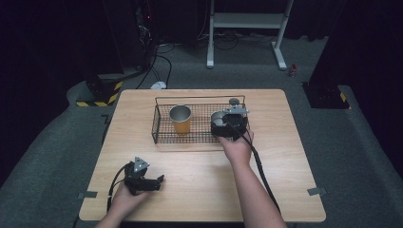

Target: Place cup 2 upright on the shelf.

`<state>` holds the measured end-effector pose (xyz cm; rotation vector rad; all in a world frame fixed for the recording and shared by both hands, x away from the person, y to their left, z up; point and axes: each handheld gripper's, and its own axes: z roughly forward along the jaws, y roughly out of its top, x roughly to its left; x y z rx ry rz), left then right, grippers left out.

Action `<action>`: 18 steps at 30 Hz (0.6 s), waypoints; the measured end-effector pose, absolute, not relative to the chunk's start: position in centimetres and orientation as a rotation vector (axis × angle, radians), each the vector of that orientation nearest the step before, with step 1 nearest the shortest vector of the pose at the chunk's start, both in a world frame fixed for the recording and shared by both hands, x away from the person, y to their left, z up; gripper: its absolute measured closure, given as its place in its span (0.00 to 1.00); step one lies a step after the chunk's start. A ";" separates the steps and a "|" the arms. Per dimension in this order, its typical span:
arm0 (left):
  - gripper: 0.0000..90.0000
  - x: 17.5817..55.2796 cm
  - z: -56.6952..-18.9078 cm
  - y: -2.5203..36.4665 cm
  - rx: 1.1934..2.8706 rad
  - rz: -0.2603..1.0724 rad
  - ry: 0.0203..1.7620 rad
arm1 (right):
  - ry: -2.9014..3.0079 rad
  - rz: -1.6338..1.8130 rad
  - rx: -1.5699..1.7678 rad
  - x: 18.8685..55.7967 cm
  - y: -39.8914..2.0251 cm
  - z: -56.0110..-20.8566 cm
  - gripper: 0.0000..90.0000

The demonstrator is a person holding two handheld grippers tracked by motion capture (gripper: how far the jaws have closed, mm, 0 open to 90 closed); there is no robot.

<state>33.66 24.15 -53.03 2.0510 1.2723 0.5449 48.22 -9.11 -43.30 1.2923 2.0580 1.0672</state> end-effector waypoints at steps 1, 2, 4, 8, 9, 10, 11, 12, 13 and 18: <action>0.03 33.7 -53.0 24.1 2.051 0.545 1.271 | 2.056 1.072 1.291 47.9 -9.3 -43.2 0.15; 0.03 33.7 -53.0 24.1 2.051 0.545 1.271 | 2.057 1.075 1.292 47.7 -9.4 -43.2 0.16; 0.03 33.6 -53.0 24.1 2.051 0.546 1.269 | 2.063 1.068 1.275 47.2 -9.6 -43.2 0.16; 0.03 33.6 -53.0 24.1 2.051 0.546 1.269 | 2.063 1.078 1.258 46.3 -10.1 -43.2 0.16; 0.03 33.6 -53.0 24.1 2.052 0.546 1.269 | 2.066 1.076 1.254 46.0 -10.2 -43.3 0.16; 0.03 33.6 -53.0 24.1 2.051 0.546 1.269 | 2.072 1.078 1.254 45.8 -10.3 -43.3 0.16; 0.03 33.6 -53.0 24.1 2.052 0.546 1.269 | 2.077 1.079 1.253 45.6 -10.4 -43.4 0.17; 0.03 33.6 -53.0 24.1 2.052 0.546 1.269 | 2.080 1.086 1.255 45.3 -10.4 -43.5 0.16; 0.03 33.6 -53.0 24.1 2.052 0.546 1.269 | 2.083 1.090 1.245 45.1 -10.5 -43.5 0.16; 0.03 33.6 -53.0 24.1 2.051 0.546 1.269 | 2.080 1.112 1.227 43.8 -11.2 -44.1 0.16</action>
